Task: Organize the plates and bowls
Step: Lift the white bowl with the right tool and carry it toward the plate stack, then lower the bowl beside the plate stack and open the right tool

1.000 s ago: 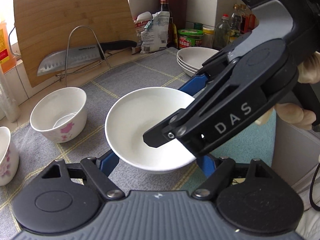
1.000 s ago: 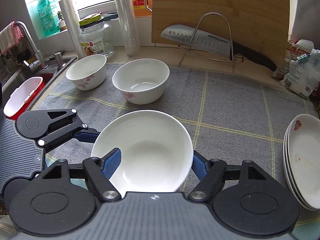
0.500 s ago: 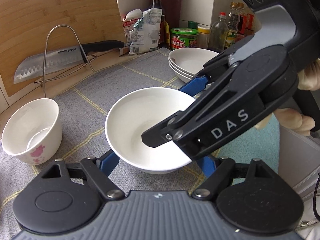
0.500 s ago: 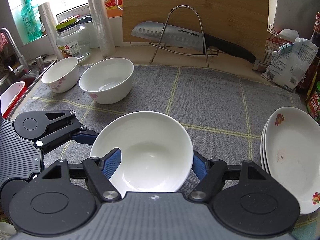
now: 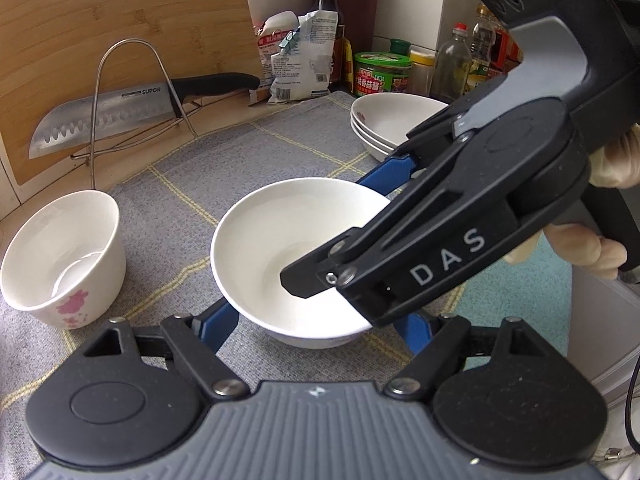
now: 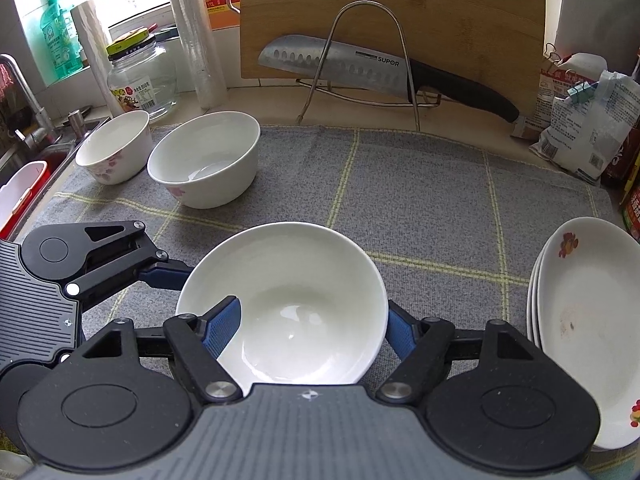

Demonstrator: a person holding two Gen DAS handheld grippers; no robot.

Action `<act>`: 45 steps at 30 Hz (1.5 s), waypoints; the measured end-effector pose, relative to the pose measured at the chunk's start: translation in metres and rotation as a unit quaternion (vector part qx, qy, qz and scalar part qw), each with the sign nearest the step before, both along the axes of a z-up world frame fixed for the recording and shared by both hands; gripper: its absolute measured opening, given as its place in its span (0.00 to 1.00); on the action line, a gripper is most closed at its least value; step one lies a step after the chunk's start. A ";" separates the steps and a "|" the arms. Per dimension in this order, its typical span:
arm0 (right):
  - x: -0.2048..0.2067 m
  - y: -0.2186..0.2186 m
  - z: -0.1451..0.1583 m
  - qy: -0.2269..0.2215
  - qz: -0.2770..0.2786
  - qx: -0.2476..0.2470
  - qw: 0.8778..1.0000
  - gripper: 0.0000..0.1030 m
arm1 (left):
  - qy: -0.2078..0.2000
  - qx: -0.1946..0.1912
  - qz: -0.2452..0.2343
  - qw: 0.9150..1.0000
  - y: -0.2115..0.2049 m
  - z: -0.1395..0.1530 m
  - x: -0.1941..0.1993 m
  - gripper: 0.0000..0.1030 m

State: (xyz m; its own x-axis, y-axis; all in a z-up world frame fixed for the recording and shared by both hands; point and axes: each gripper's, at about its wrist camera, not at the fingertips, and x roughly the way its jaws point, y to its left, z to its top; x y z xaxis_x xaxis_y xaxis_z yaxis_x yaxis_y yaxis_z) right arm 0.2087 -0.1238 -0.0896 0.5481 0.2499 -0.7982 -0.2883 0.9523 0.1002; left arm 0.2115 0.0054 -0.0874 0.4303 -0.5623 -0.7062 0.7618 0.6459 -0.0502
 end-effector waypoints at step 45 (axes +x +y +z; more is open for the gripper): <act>0.006 0.058 0.030 -0.128 0.124 -0.045 0.983 1.00 | 0.005 0.000 0.229 0.973 0.124 0.064 0.018 0.98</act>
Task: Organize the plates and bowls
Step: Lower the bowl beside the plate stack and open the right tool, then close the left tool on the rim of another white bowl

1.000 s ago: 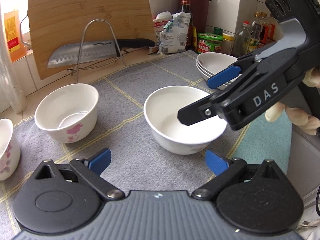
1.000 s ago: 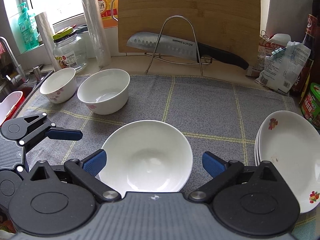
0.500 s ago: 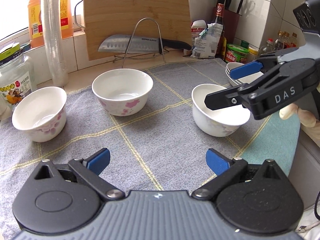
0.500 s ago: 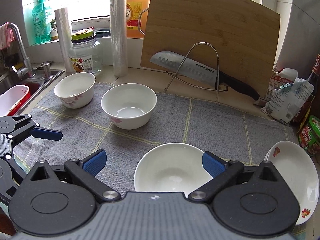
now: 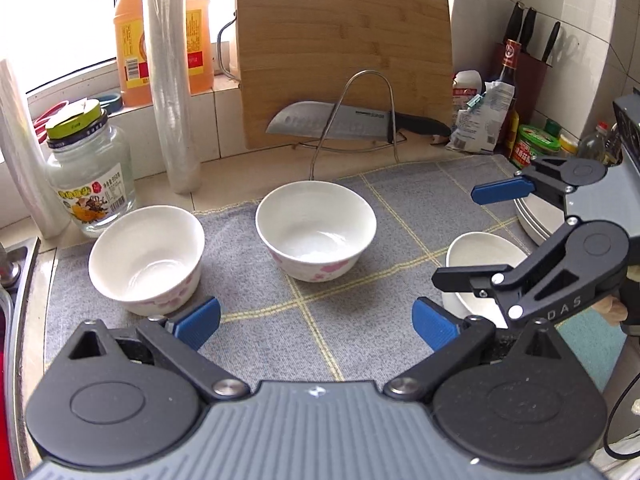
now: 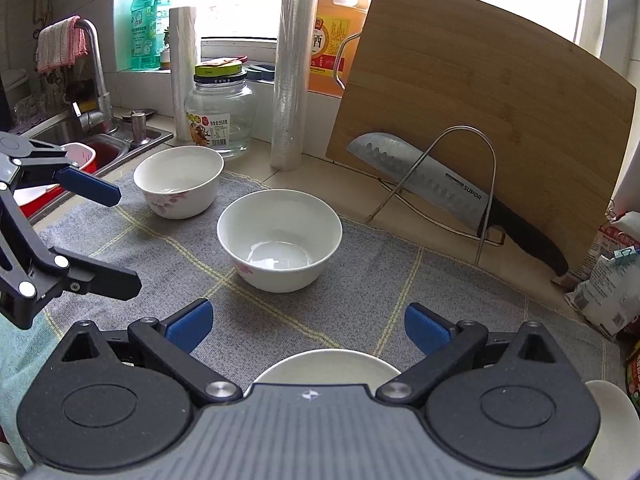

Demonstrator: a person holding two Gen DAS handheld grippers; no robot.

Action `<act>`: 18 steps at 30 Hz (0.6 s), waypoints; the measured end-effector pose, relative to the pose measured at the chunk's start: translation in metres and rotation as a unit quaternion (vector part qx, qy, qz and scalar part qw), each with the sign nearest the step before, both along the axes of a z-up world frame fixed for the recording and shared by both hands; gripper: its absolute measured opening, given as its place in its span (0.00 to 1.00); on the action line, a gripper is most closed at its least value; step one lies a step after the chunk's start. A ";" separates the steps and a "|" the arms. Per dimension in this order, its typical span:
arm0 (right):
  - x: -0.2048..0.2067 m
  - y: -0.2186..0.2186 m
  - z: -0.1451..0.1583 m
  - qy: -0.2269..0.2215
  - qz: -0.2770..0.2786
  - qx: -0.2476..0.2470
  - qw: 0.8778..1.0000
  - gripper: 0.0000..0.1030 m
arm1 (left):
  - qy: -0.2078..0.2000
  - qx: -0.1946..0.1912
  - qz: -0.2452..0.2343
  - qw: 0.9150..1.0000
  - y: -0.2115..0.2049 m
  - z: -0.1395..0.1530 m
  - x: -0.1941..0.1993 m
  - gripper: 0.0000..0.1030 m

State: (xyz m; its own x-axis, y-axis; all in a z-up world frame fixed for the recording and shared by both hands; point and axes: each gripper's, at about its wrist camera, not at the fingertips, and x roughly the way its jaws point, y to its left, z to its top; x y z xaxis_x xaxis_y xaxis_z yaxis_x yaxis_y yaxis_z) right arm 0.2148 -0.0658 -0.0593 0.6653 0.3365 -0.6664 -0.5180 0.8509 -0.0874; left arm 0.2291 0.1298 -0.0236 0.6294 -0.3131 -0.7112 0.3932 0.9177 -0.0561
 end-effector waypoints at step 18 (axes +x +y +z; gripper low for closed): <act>0.020 0.041 -0.015 0.004 -0.015 -0.052 0.999 1.00 | 0.034 0.020 -0.090 0.995 -0.020 -0.004 0.106 0.98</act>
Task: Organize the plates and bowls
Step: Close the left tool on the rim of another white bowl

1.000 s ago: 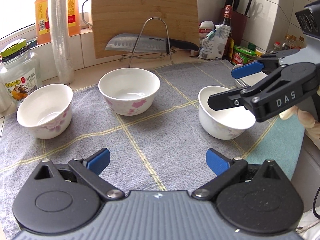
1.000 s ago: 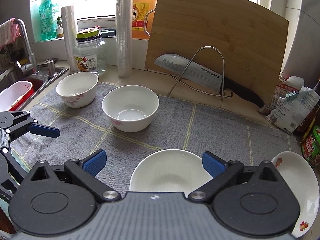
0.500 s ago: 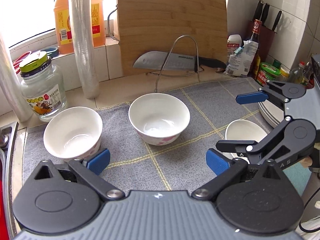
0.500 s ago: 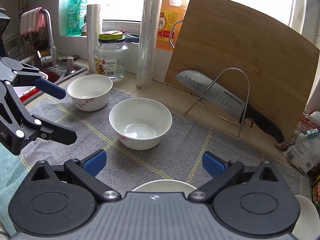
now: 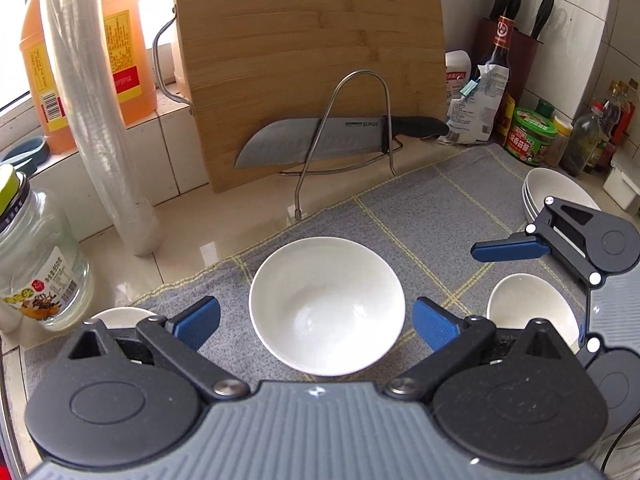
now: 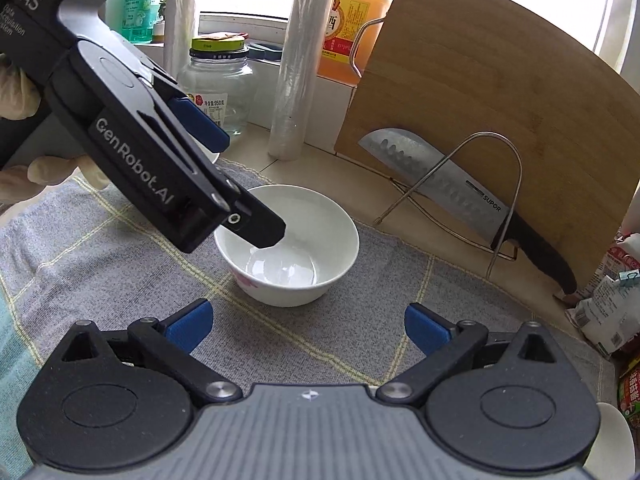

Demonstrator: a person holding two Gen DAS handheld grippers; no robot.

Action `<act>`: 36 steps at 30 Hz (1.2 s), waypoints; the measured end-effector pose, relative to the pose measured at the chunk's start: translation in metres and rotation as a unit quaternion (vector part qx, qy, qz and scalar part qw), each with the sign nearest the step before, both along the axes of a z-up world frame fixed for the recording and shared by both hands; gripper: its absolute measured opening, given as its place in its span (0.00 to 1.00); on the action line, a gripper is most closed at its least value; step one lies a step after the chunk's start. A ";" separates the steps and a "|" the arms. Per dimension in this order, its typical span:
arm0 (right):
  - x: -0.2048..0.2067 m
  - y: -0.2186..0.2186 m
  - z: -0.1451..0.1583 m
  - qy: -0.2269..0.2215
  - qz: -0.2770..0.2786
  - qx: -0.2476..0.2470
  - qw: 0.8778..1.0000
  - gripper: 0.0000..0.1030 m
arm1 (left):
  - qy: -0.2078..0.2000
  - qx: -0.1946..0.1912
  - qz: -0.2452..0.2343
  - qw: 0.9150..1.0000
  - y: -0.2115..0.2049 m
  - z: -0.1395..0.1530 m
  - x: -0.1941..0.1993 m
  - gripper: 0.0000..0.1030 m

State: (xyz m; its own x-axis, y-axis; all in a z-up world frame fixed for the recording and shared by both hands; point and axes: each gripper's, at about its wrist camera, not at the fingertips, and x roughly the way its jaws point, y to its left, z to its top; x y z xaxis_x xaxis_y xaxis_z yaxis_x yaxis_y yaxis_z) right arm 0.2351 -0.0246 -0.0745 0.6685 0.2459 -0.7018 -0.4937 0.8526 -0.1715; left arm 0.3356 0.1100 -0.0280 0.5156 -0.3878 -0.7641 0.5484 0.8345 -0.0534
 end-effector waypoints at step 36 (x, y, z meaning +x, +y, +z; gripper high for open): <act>0.054 0.040 -0.026 0.059 0.031 -0.046 0.997 0.89 | 0.107 0.014 -0.018 0.994 -0.017 -0.040 0.065 0.74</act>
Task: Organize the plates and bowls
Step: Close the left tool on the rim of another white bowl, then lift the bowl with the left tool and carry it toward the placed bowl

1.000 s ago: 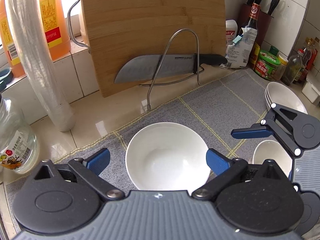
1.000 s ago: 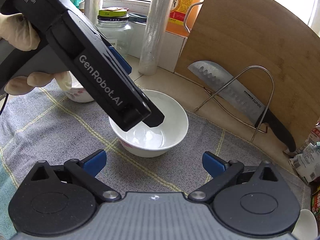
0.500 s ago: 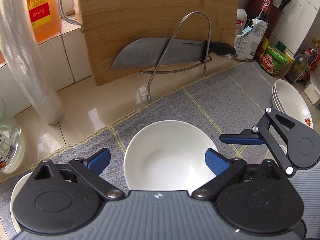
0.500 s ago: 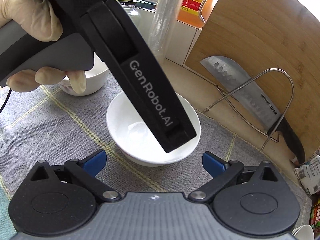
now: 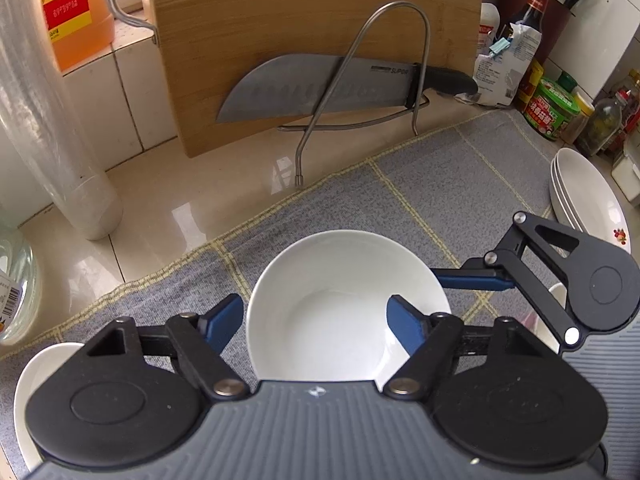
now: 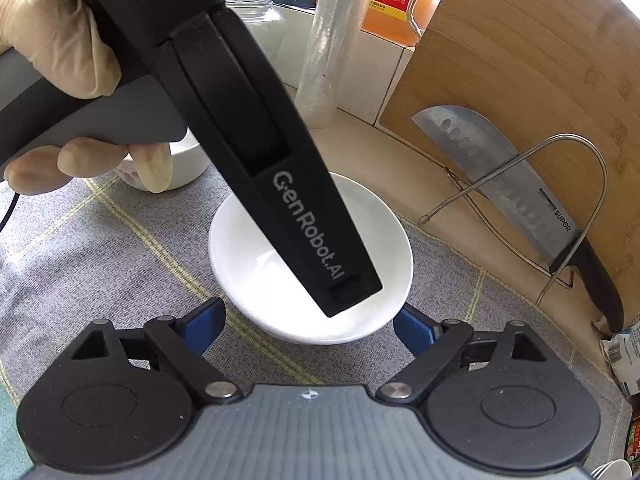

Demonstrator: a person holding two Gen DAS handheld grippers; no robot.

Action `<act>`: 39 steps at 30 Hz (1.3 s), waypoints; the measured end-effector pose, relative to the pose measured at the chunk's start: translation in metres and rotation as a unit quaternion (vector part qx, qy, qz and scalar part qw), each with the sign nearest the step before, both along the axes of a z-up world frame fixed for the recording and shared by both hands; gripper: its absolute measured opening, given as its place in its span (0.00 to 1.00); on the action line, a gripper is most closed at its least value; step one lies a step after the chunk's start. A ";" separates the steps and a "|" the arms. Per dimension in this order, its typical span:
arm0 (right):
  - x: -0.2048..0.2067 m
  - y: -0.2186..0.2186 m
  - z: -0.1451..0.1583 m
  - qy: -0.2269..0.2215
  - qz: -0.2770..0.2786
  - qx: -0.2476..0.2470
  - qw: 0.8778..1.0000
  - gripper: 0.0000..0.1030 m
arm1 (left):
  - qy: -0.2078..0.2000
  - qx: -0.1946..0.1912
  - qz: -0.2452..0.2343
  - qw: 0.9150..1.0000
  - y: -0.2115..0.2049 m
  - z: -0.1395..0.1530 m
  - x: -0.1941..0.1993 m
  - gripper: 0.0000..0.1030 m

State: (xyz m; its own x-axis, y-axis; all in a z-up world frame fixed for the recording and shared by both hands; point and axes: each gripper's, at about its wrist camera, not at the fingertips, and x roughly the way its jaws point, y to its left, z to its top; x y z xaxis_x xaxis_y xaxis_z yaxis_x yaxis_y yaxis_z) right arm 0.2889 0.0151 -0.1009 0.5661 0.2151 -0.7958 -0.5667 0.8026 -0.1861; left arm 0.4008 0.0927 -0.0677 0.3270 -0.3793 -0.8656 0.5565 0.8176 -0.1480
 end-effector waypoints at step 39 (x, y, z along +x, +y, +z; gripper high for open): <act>-0.025 -0.014 0.029 -0.021 0.000 0.012 1.000 0.85 | -0.023 -0.019 -0.015 0.999 -0.004 0.035 -0.031 0.68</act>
State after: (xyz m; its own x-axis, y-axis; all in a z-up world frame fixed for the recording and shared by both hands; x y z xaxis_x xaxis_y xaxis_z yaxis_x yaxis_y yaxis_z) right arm 0.2642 0.0011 -0.0722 0.5985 0.2342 -0.7661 -0.5594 0.8067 -0.1904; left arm 0.3702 0.0884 -0.0331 0.3541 -0.4225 -0.8344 0.5882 0.7942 -0.1525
